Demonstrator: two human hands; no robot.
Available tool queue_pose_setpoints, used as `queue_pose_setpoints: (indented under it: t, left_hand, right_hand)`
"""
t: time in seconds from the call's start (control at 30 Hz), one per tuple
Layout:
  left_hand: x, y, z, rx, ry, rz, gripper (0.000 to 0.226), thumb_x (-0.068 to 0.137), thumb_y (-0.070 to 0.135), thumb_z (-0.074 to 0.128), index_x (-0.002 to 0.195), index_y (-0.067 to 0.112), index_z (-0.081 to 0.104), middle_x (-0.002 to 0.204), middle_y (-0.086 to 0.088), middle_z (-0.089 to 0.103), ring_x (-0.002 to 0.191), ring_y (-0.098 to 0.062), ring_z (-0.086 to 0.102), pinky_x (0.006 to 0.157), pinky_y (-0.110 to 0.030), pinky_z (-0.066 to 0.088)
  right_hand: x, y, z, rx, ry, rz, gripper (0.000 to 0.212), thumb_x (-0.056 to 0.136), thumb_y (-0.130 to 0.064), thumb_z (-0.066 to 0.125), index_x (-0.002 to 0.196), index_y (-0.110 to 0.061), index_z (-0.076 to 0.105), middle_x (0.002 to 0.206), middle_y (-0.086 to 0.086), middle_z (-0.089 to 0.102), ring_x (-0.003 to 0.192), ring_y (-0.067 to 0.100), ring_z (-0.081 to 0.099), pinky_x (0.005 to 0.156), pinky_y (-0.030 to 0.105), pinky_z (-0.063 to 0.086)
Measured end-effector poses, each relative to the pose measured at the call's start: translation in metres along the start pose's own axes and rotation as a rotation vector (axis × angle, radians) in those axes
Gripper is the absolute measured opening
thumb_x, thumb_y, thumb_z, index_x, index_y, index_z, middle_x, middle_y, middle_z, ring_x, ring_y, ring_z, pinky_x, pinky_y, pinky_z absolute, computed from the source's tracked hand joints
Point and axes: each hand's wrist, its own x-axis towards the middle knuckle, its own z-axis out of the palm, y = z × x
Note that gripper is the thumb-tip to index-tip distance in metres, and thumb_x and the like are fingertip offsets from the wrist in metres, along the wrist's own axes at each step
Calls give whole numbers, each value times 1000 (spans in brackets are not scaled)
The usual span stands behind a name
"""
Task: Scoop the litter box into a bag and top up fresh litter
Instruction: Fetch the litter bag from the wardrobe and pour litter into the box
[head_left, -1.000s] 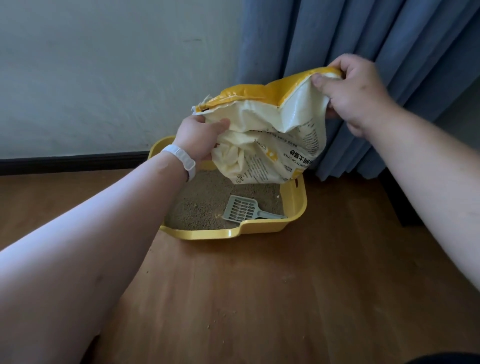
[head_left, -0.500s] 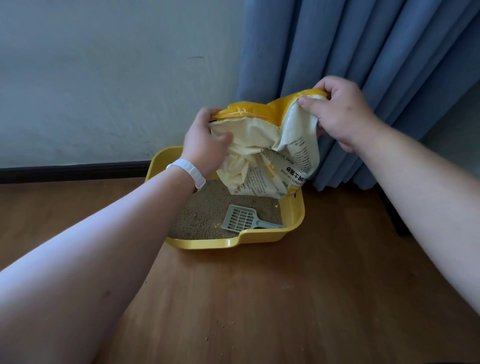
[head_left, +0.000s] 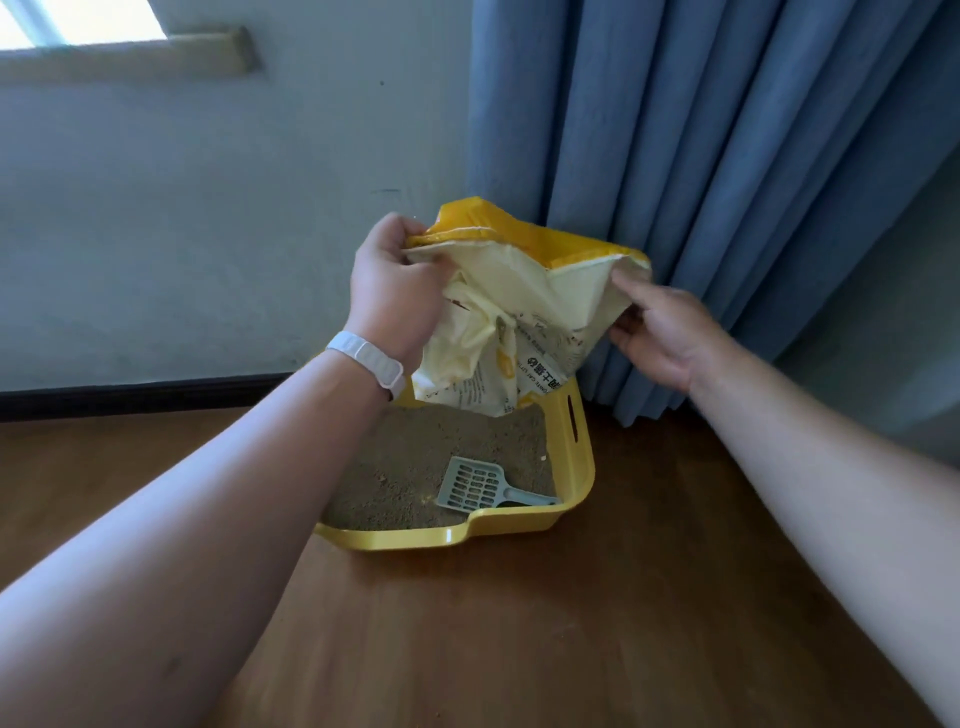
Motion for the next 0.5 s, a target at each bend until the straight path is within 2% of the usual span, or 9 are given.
queue_pose_setpoints:
  t: [0.1, 0.23, 0.37, 0.43, 0.5]
  left_hand:
    - [-1, 3, 0, -27, 15, -14, 29, 76, -2, 58, 73, 27, 57, 71, 0, 48, 68, -18, 45, 60, -36, 41]
    - [-5, 4, 0, -87, 29, -38, 31, 77, -7, 58, 72, 24, 56, 69, 0, 48, 69, -20, 45, 61, -37, 42]
    - [-6, 6, -3, -124, 43, -78, 29, 70, -3, 59, 69, 25, 58, 76, -5, 53, 73, -22, 51, 67, -45, 50]
    - [-6, 6, -6, -149, 45, -103, 28, 71, -3, 59, 72, 25, 59, 78, -6, 56, 75, -23, 55, 74, -54, 54]
    - [-5, 7, -8, -178, 31, -123, 28, 75, -6, 57, 77, 22, 58, 79, -6, 57, 76, -24, 55, 76, -53, 54]
  right_hand:
    - [-4, 17, -2, -155, -130, 112, 47, 91, -38, 61, 134, -22, 52, 128, 4, 63, 120, 24, 57, 101, 43, 44]
    - [-6, 32, -3, -244, -262, 171, 66, 75, -38, 72, 135, -24, 49, 128, 3, 65, 123, 23, 55, 111, 47, 34]
    - [-6, 36, -6, -224, -300, 188, 64, 67, -37, 76, 125, -18, 57, 122, 1, 69, 121, 20, 57, 111, 39, 36]
    - [-6, 39, -9, -218, -319, 202, 57, 71, -32, 75, 123, -16, 59, 121, 3, 69, 120, 20, 58, 109, 37, 38]
    - [-6, 45, -10, -256, -330, 230, 51, 74, -24, 73, 123, -17, 58, 121, 4, 69, 117, 21, 60, 105, 36, 41]
